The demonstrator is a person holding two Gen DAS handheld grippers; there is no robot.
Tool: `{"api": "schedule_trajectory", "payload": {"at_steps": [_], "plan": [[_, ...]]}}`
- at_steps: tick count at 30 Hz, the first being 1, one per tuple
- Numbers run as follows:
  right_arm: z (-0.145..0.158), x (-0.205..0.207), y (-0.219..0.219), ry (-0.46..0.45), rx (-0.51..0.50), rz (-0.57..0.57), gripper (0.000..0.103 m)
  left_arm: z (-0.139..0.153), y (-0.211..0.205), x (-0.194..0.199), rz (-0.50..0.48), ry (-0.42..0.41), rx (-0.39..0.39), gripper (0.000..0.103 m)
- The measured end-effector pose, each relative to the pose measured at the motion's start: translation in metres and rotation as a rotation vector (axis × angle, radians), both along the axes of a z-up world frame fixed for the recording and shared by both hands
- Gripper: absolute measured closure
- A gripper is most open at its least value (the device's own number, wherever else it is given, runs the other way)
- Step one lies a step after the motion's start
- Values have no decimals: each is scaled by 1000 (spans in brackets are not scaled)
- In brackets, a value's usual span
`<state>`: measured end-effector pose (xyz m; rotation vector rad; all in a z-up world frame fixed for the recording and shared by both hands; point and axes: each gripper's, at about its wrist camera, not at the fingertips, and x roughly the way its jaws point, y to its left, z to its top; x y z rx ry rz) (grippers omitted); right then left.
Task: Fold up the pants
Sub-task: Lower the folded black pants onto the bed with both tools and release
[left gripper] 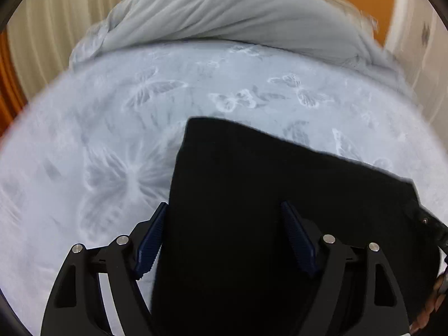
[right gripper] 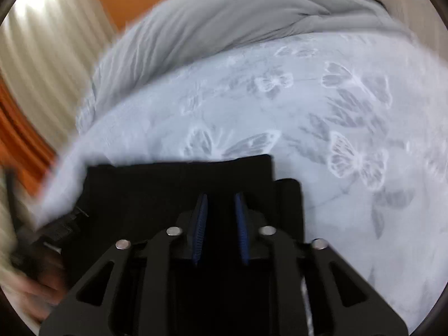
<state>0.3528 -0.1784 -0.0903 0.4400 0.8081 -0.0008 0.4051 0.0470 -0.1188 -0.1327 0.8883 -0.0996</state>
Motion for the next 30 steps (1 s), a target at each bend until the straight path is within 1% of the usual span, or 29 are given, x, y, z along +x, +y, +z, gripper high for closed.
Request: {"api": "schedule_trajectory", "payload": {"at_steps": [1, 2, 3, 5, 6, 7, 8, 9, 10, 11, 12, 13, 14, 15, 16, 17, 18, 19, 20, 22, 23, 24, 25, 26, 27, 28, 30], "plan": [[6, -5, 4, -20, -10, 15, 88, 4, 6, -1, 6, -12, -29, 23], [15, -13, 11, -61, -26, 49, 89, 6, 6, -2, 1, -18, -13, 23], [16, -22, 16, -86, -50, 68, 89, 7, 4, -3, -10, -23, 9, 23], [-12, -14, 14, 15, -100, 75, 92, 8, -2, -7, -22, -39, 55, 23], [-16, -22, 3, -21, -31, 60, 93, 13, -6, -12, -24, -55, 74, 24], [-9, -20, 0, -12, 2, 33, 93, 16, -7, -16, -22, -65, 80, 24], [1, -28, -2, -2, 7, -13, 90, 23, -8, -25, -9, -80, 101, 25], [14, -40, 1, -20, 1, -24, 87, 29, -10, -29, -11, -93, 115, 25], [29, -55, 8, -62, -10, 6, 87, 38, -12, -36, -22, -109, 128, 25], [37, -67, 14, -80, -38, 30, 87, 45, -15, -46, -31, -124, 143, 25], [39, -79, 22, -67, -92, 50, 87, 52, -16, -56, -39, -140, 166, 25], [34, -83, 23, -35, -116, 62, 87, 56, -17, -63, -53, -146, 176, 25], [20, -85, 23, 17, -138, 67, 89, 59, -17, -72, -69, -146, 185, 25], [5, -84, 20, 56, -154, 59, 88, 60, -18, -78, -72, -141, 196, 25], [-1, -93, 13, 43, -135, 40, 75, 59, -18, -85, -75, -136, 203, 25], [3, -100, 6, 36, -101, 8, 70, 57, -18, -91, -80, -130, 205, 25], [8, -106, 2, 36, -62, -26, 70, 55, -17, -97, -73, -122, 209, 25], [17, -110, 4, 45, -46, -29, 72, 54, -16, -101, -74, -118, 205, 25], [24, -111, 10, 35, -65, -14, 73, 52, -15, -108, -81, -115, 199, 25], [41, -120, 27, -8, -141, 25, 73, 50, -16, -115, -81, -116, 210, 25], [40, -120, 34, -4, -164, 46, 73, 49, -16, -118, -86, -115, 210, 25], [33, -118, 38, 21, -190, 59, 73, 48, -17, -120, -87, -110, 211, 25], [16, -112, 36, 82, -222, 51, 73, 46, -17, -121, -87, -104, 210, 25], [0, -111, 32, 122, -208, 49, 71, 44, -17, -121, -87, -98, 208, 25], [-6, -112, 27, 112, -177, 37, 70, 43, -17, -121, -84, -94, 208, 25], [-4, -116, 24, 101, -158, 21, 68, 41, -17, -122, -82, -88, 208, 25], [10, -115, 30, 114, -198, 23, 67, 40, -15, -124, -82, -85, 199, 25]]}}
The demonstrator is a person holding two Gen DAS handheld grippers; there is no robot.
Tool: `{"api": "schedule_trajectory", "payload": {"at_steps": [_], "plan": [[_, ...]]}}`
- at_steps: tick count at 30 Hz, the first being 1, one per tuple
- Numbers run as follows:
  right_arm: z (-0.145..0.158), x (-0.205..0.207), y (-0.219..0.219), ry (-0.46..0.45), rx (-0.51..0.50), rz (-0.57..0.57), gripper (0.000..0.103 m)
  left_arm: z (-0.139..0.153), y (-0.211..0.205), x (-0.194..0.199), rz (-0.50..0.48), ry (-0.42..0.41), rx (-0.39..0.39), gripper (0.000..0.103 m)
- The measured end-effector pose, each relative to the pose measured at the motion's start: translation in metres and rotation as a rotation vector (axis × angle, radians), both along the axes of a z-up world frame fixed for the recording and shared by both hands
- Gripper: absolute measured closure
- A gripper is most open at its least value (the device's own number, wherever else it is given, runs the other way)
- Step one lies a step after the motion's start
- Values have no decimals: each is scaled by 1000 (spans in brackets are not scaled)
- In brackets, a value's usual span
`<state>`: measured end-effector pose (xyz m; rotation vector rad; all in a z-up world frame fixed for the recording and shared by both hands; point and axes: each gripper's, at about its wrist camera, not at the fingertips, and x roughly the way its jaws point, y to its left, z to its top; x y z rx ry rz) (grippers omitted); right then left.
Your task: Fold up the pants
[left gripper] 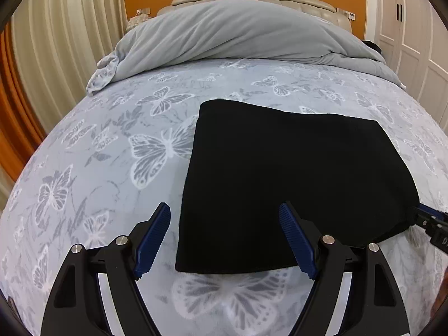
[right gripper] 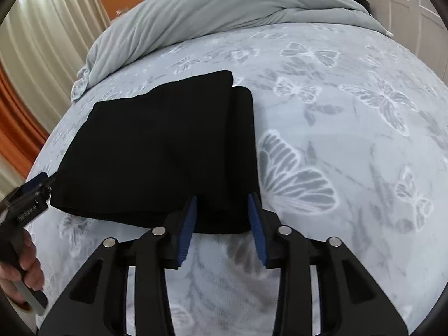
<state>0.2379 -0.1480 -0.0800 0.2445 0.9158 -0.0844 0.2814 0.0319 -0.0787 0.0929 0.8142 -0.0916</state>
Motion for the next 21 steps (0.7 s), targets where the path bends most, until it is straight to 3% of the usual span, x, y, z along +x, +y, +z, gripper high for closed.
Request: {"api": "schedule_trajectory", "payload": {"at_steps": [4, 9, 12, 14, 18, 20, 21], "plan": [[40, -25, 16, -66, -2, -7, 67, 7, 6, -12, 2, 0, -2, 25], [57, -83, 28, -118, -86, -32, 66, 29, 19, -50, 6, -14, -13, 25], [57, -115, 28, -123, -82, -48, 62, 42, 28, -85, -1, -19, -10, 25], [59, -136, 31, -138, -72, -54, 49, 47, 32, -110, -4, -24, -3, 24], [65, -181, 43, -202, -139, -57, 36, 49, 40, -170, -19, -59, 15, 21], [62, -202, 50, -215, -157, -59, 24, 46, 45, -197, -14, -83, -3, 19], [58, -211, 52, -211, -157, -58, 24, 44, 47, -206, -12, -90, -20, 19]]}}
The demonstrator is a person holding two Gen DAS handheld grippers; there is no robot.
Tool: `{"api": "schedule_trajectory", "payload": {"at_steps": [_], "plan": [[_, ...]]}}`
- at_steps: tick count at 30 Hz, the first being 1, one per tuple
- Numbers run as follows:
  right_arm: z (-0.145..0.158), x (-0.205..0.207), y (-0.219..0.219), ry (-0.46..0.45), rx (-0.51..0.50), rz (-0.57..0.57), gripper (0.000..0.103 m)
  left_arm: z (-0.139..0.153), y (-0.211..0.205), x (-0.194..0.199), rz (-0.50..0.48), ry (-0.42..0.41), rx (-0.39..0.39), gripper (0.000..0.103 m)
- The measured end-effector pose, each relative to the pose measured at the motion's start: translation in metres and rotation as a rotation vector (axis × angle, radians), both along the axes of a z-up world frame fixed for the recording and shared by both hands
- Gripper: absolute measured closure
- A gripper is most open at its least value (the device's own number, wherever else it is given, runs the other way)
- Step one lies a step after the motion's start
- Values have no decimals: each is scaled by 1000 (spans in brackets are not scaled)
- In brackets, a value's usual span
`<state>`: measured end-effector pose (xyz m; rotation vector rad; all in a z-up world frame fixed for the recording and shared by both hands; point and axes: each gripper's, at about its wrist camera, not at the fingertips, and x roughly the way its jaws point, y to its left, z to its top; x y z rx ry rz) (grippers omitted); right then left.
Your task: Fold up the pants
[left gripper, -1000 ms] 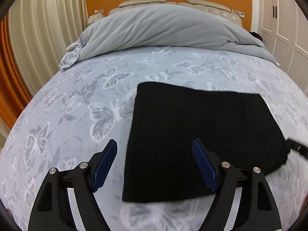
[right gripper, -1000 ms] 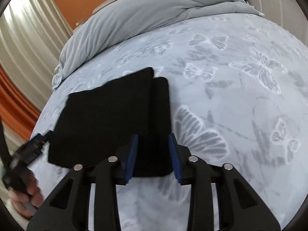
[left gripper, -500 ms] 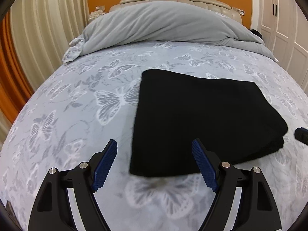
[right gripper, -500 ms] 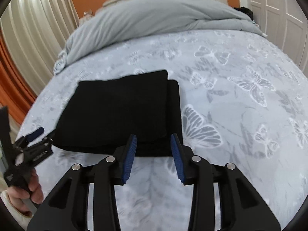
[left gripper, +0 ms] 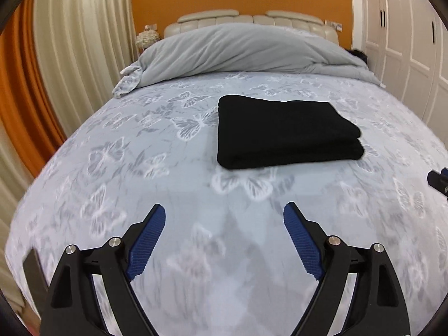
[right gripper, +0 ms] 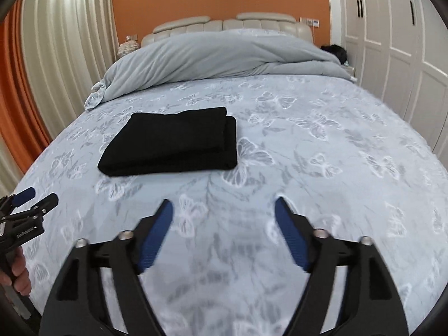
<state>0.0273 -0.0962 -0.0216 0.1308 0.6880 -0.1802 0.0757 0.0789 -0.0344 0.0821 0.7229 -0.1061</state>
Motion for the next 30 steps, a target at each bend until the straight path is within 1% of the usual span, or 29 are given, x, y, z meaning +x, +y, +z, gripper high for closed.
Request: {"api": "schedule_trajectory", "payload": {"at_steps": [2, 3, 4, 5, 7, 10, 12, 15, 21, 24, 30], "plan": [[-7, -10, 6, 7, 0, -2, 21, -4, 3, -13, 2, 0, -45, 18], [-11, -14, 8, 7, -2, -8, 19, -5, 2, -18, -17, 3, -74, 17], [-17, -19, 11, 5, -4, -20, 16, -7, 0, -24, -33, -12, -90, 17], [-20, -22, 15, 4, -4, -27, 14, -9, -1, -25, -37, -25, -87, 17], [-28, -22, 19, 15, -5, -17, 14, -15, -7, -31, -38, -61, -46, 17], [-37, -21, 28, 22, -39, -21, 11, -29, -11, -28, -33, -56, -20, 17], [-40, -18, 29, 28, -38, -31, 10, -35, -11, -21, -15, -44, -25, 17], [-40, -18, 28, 19, -15, -42, 10, -37, -9, -18, 2, -53, -34, 17], [-40, -18, 23, 9, 8, -71, 8, -36, -10, -18, -1, -65, -32, 17], [-43, -17, 21, 11, 4, -82, 8, -37, -13, -19, -1, -73, -17, 17], [-42, -19, 23, 4, -3, -79, 8, -39, -14, -19, 3, -73, -17, 17]]}}
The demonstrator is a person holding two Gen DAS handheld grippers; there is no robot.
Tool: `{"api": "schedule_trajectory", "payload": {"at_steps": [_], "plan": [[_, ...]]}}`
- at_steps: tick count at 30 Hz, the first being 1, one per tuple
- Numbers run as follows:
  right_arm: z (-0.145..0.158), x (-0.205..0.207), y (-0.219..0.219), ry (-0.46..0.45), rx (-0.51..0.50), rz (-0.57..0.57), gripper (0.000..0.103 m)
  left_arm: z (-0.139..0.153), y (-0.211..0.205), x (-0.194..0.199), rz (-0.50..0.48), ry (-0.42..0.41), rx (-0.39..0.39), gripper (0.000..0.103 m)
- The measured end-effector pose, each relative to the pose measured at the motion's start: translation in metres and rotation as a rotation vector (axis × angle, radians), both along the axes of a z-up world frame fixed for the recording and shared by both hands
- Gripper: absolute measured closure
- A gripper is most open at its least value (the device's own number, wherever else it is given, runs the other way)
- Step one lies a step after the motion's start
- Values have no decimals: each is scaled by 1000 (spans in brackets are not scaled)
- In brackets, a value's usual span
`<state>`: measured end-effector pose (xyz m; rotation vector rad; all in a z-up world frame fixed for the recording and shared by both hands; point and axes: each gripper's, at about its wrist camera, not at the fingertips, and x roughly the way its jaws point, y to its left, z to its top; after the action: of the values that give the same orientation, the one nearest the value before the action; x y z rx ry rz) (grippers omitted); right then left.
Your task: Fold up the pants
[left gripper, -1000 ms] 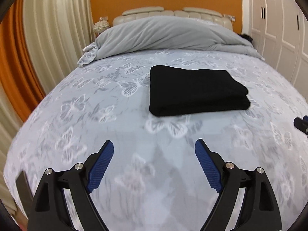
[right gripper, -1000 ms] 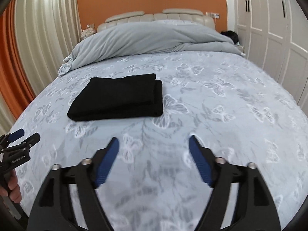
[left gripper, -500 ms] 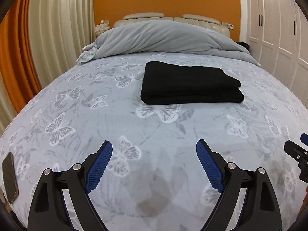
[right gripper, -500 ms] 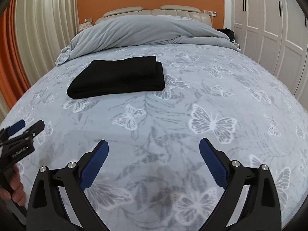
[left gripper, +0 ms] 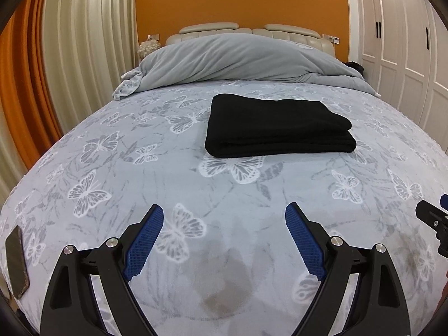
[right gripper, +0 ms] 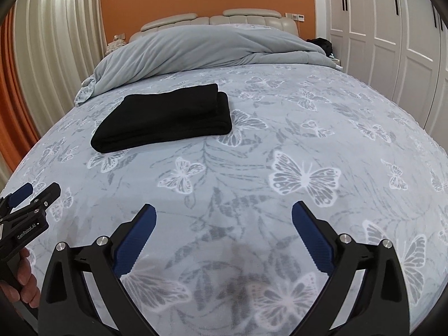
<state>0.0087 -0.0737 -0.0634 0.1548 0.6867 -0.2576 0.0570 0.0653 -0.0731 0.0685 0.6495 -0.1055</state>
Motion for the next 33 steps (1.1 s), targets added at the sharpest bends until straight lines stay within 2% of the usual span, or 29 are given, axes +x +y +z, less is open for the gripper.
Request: {"api": "schedule_trajectory", "payload": {"at_steps": [33], "plan": [[-4, -2, 18, 13, -25, 24, 7, -7, -3, 2, -24, 19, 8, 17]]}}
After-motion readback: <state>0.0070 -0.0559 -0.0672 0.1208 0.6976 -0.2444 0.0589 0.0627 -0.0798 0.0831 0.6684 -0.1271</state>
